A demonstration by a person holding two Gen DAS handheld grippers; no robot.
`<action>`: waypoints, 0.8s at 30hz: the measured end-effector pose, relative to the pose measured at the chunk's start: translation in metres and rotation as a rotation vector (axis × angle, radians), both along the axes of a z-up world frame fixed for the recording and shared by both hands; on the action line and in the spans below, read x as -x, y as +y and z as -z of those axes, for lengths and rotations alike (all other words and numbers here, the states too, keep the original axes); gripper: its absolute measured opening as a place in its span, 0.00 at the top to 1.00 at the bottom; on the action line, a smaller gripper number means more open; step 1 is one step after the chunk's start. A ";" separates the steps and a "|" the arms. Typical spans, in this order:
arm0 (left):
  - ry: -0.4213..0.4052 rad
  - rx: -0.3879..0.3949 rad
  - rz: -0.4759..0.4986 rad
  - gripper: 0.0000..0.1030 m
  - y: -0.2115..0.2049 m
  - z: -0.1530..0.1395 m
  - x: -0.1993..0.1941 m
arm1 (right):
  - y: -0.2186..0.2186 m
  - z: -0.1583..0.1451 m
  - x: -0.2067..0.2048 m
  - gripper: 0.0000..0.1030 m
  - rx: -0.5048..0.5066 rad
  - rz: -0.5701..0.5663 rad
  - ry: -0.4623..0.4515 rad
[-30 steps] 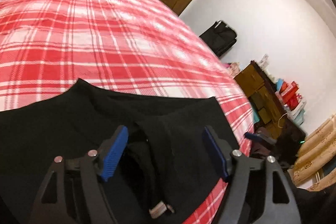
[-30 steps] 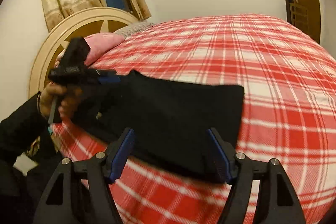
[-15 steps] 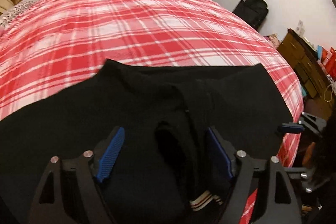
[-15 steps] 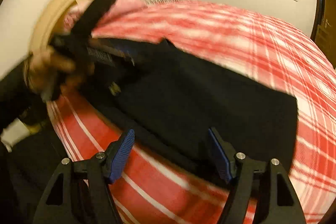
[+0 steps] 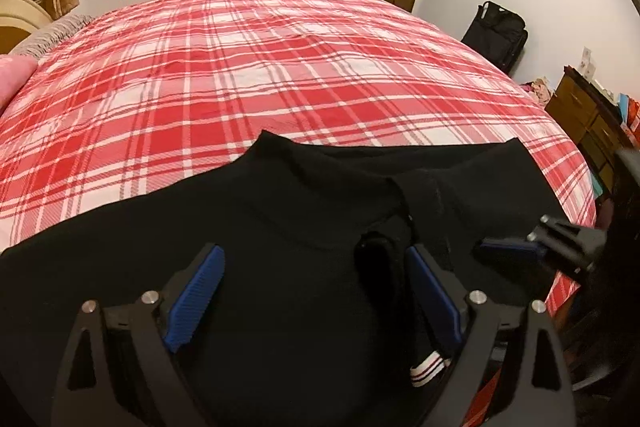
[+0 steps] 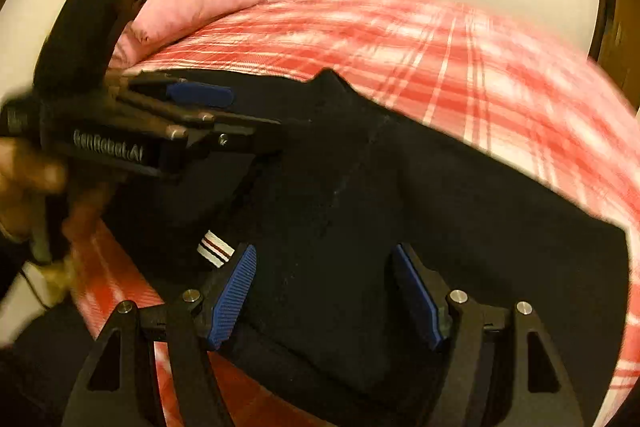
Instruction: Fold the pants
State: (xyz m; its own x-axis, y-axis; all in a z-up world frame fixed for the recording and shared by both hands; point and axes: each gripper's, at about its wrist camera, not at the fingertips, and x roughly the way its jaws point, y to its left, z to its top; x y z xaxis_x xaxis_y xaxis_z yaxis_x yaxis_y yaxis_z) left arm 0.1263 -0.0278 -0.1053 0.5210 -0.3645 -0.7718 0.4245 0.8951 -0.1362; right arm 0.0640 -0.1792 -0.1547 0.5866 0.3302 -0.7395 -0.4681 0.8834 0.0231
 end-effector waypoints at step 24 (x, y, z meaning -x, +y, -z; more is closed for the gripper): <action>-0.156 -0.108 -0.480 0.08 0.222 -0.010 0.058 | -0.055 -0.041 0.050 0.30 -0.090 0.027 -0.133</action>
State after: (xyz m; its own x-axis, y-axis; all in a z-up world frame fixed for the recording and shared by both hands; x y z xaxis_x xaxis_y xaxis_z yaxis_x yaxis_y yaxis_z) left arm 0.0682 0.1942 -0.0952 0.7219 0.0211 -0.6917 -0.0297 0.9996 -0.0005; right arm 0.0139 -0.2337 -0.1140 0.6866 0.3745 -0.6231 -0.4487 0.8927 0.0421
